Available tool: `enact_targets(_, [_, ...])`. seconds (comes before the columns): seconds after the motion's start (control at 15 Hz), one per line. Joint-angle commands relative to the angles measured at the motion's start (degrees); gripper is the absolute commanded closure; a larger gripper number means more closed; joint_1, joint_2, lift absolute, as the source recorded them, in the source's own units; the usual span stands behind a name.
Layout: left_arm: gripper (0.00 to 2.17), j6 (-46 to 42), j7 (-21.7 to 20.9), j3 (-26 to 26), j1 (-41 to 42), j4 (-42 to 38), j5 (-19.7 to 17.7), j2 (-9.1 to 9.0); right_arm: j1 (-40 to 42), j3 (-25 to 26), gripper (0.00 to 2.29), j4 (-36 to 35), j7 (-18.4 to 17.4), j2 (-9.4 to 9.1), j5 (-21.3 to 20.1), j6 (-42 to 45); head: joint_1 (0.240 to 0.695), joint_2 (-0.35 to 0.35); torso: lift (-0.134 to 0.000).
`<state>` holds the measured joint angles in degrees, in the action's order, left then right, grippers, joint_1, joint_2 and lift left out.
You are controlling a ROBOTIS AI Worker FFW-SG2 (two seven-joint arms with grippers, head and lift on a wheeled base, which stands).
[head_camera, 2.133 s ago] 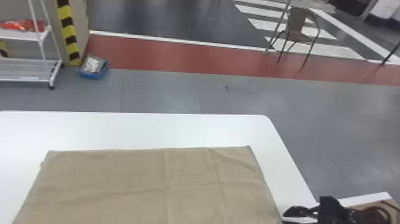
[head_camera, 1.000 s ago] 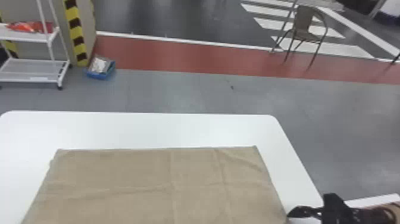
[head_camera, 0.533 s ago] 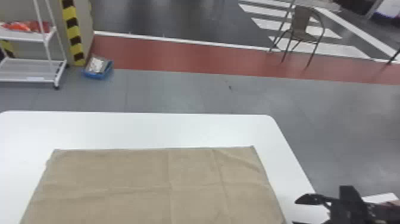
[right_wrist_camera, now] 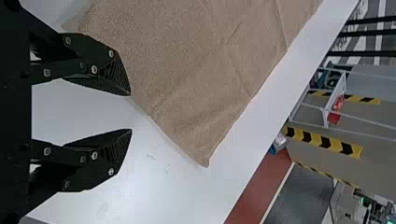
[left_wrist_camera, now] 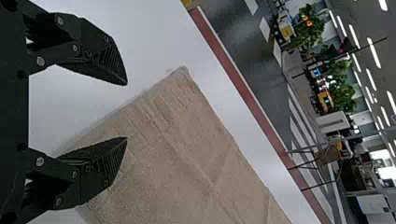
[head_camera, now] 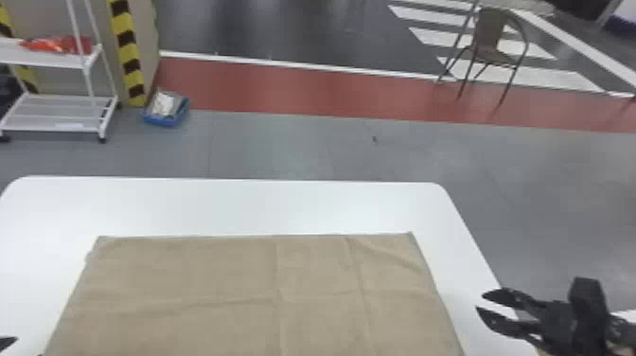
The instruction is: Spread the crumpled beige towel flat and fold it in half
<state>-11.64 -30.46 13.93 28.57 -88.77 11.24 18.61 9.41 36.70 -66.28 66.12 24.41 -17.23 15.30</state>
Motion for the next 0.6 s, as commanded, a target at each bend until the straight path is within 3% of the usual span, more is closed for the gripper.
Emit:
enact_targets(0.0, [1.67, 10.4, 0.1, -4.4, -7.0, 4.4, -0.2, -0.94, -0.7, -0.1, 1.48, 0.5, -3.2, -2.26, 0.6, -2.1, 0.695, -0.258, 0.000])
enact_targets(0.27, [1.66, 15.6, 1.8, -9.5, -12.4, 8.2, 2.8, -1.82, -0.9, -2.9, 1.48, 1.7, -9.2, -4.46, 0.2, -1.7, 0.695, -0.262, 0.000])
enact_targets(0.53, [1.66, 15.6, 2.2, -9.5, -12.5, 8.2, 3.3, -1.82, -2.6, -5.9, 1.48, 3.3, -11.2, -5.42, -0.6, -1.7, 0.695, -0.239, 0.000])
